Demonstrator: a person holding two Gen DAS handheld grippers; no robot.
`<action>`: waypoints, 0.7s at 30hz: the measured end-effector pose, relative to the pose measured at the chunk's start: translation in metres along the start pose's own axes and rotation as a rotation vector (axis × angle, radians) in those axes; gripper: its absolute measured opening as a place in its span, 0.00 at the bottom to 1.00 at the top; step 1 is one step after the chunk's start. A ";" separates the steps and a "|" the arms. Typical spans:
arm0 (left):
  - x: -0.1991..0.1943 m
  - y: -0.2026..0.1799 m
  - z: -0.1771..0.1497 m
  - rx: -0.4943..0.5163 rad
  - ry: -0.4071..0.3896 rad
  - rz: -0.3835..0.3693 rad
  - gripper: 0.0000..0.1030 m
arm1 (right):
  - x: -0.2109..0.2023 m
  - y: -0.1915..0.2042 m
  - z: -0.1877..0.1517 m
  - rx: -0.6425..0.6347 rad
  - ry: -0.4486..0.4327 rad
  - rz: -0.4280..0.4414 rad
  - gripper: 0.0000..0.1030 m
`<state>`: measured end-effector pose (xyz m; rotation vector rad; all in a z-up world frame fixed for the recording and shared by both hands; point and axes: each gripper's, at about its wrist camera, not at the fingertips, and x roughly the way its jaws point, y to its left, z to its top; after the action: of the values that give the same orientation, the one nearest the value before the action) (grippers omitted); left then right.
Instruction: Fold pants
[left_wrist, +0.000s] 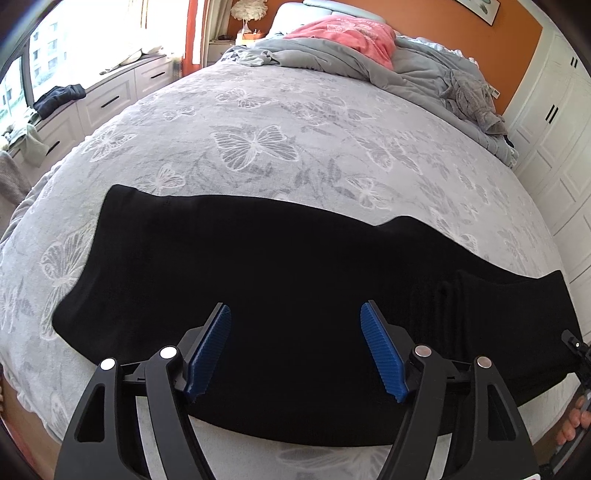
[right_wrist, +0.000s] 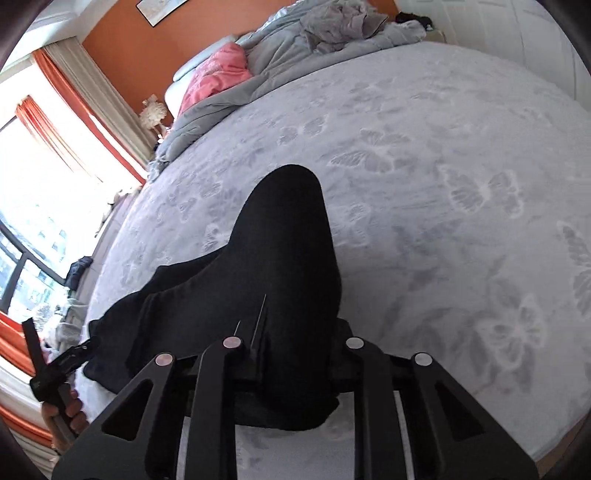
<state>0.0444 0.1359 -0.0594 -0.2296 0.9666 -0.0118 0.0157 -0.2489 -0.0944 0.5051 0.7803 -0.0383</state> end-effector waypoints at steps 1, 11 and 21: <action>0.002 0.001 -0.001 0.001 0.005 0.007 0.68 | -0.001 -0.012 -0.002 0.014 -0.001 -0.044 0.19; -0.011 0.020 0.000 -0.032 -0.023 0.005 0.68 | -0.042 0.029 -0.020 -0.150 -0.103 -0.206 0.38; -0.019 -0.010 -0.018 0.123 -0.048 0.061 0.69 | 0.062 0.179 -0.108 -0.690 0.110 -0.065 0.64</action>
<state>0.0199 0.1252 -0.0522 -0.0867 0.9215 -0.0094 0.0268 -0.0332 -0.1260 -0.1744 0.8593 0.1956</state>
